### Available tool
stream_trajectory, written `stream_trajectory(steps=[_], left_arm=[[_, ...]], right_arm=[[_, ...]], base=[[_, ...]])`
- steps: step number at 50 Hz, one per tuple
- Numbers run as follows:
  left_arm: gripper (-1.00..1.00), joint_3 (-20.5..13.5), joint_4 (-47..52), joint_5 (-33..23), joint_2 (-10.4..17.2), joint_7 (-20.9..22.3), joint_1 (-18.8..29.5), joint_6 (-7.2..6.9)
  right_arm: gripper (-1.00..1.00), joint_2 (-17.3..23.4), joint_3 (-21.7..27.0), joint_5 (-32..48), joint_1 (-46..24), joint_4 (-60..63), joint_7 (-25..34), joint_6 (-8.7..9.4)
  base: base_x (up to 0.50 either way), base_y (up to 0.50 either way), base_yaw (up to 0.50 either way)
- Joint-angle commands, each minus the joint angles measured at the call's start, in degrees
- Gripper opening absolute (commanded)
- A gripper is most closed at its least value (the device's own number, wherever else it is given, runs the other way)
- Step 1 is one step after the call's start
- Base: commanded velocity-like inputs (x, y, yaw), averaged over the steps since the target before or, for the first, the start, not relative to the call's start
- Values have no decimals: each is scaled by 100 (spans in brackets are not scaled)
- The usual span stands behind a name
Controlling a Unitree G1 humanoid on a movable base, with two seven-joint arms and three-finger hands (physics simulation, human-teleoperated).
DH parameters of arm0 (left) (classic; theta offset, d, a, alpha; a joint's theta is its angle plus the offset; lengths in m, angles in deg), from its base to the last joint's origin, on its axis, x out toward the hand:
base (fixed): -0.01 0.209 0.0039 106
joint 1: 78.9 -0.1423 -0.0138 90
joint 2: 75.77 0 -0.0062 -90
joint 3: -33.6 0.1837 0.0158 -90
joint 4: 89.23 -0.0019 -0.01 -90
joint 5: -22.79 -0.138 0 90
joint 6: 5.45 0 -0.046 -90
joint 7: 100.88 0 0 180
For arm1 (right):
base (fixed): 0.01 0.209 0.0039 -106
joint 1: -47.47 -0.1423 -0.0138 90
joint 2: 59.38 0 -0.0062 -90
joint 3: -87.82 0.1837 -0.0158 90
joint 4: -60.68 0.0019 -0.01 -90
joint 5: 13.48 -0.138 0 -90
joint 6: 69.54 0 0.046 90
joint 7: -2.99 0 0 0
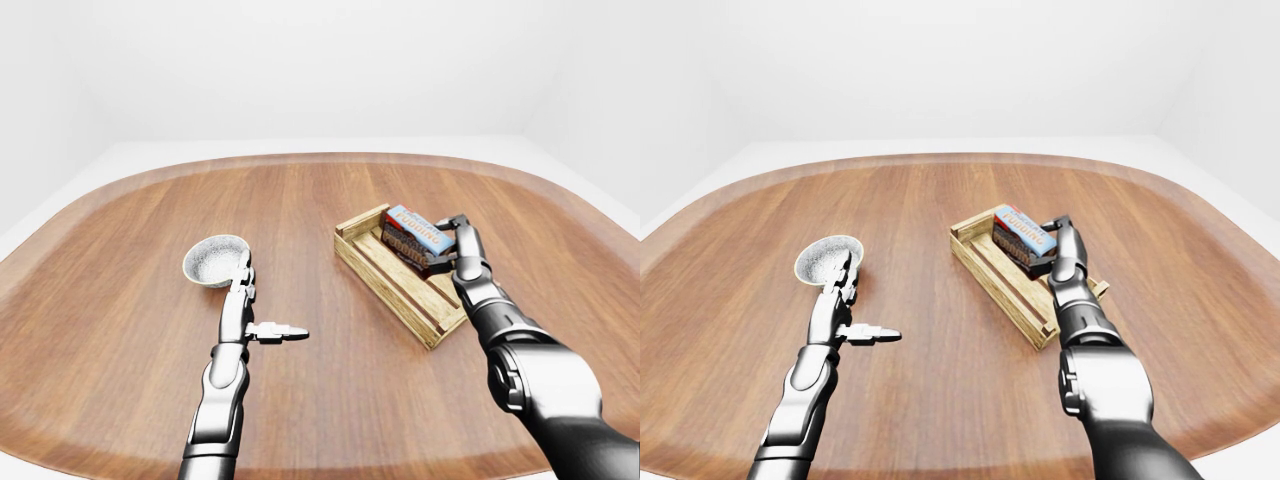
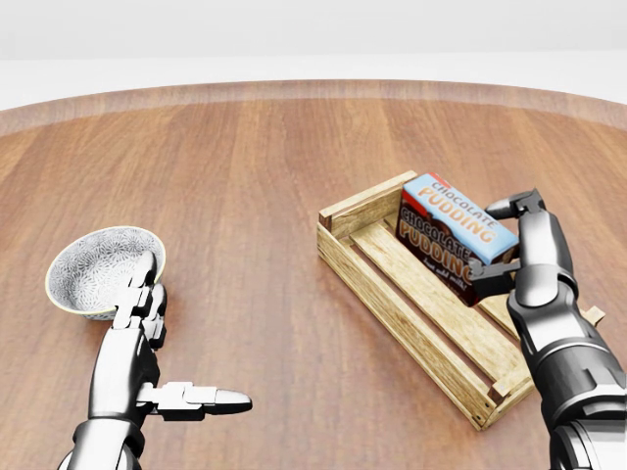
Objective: Pick up the chocolate pudding and put it in the tray.
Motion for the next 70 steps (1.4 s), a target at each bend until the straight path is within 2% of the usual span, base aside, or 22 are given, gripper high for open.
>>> stream_trajectory(steps=[1, 70], left_arm=[[100, -60, 63, 288, -5, 168, -45, 14], [100, -60, 63, 285, -5, 168, -45, 15]], right_arm=[[-100, -6, 73, 14, 192, -15, -152, 0], [-100, -48, 262, -67, 916, -137, -217, 0]], base=[[0, 0, 0], [0, 0, 0]])
